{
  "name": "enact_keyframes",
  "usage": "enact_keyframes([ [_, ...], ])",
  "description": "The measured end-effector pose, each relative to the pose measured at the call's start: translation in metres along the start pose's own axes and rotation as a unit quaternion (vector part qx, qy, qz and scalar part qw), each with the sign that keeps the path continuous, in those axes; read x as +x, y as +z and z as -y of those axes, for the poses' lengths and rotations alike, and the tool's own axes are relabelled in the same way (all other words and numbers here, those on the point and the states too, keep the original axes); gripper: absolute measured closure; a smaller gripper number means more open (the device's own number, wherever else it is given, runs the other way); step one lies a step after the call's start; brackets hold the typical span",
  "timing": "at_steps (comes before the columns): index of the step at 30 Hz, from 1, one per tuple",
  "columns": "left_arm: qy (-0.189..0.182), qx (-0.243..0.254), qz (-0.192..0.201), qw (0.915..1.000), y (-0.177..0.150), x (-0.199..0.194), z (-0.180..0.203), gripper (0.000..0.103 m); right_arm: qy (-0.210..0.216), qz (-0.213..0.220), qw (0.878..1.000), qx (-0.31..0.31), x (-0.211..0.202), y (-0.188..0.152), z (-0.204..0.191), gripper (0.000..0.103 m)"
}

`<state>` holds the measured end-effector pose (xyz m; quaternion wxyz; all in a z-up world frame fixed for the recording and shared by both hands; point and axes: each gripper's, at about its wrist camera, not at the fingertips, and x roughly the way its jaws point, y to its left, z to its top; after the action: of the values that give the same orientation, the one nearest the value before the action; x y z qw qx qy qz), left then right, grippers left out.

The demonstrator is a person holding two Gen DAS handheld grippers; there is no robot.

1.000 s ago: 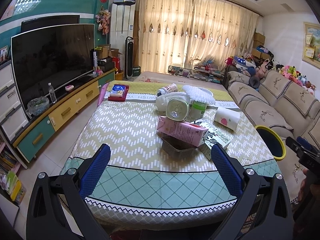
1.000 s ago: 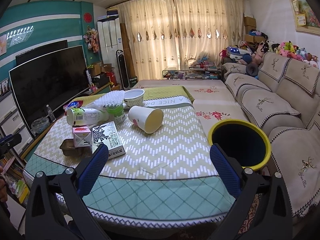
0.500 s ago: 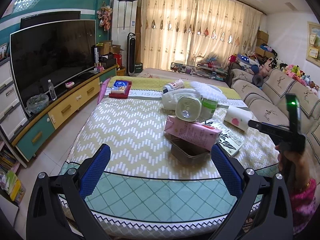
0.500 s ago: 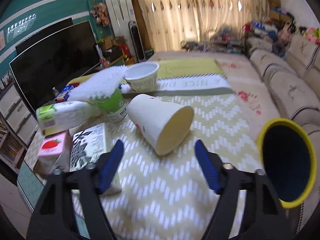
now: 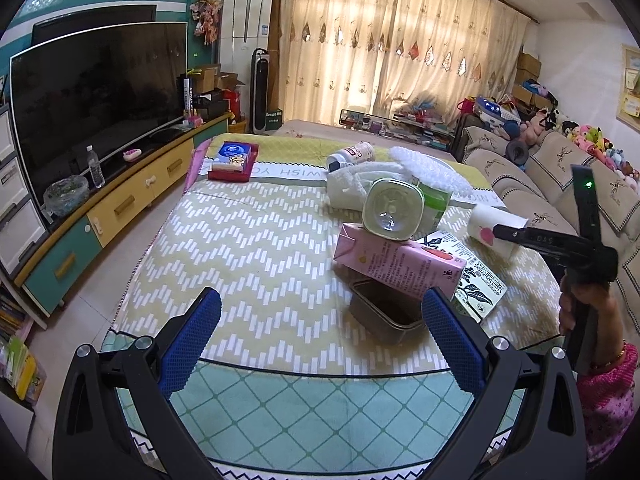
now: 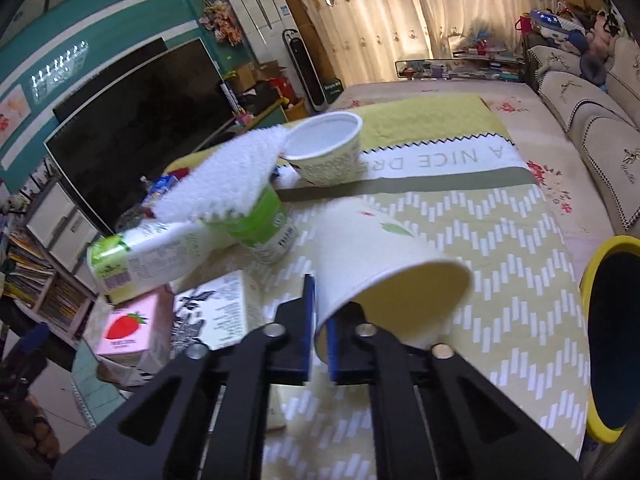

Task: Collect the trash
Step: 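Grasp the white paper cup with the right gripper and carry it to the bin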

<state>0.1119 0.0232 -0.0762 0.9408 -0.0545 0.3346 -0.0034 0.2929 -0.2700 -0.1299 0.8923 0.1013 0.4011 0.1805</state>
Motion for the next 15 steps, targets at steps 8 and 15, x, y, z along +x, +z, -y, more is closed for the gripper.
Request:
enact_keyframes([
  [8, -0.008, 0.003, -0.005, 1.0, 0.0, 0.009, 0.007, 0.004, -0.015, 0.052, 0.998, 0.014, -0.052, 0.001, 0.01, 0.101],
  [15, -0.015, 0.013, -0.009, 0.9998, -0.001, 0.013, 0.019, 0.004, -0.115, 0.082, 0.988, 0.057, -0.104, -0.008, 0.078, 0.101],
])
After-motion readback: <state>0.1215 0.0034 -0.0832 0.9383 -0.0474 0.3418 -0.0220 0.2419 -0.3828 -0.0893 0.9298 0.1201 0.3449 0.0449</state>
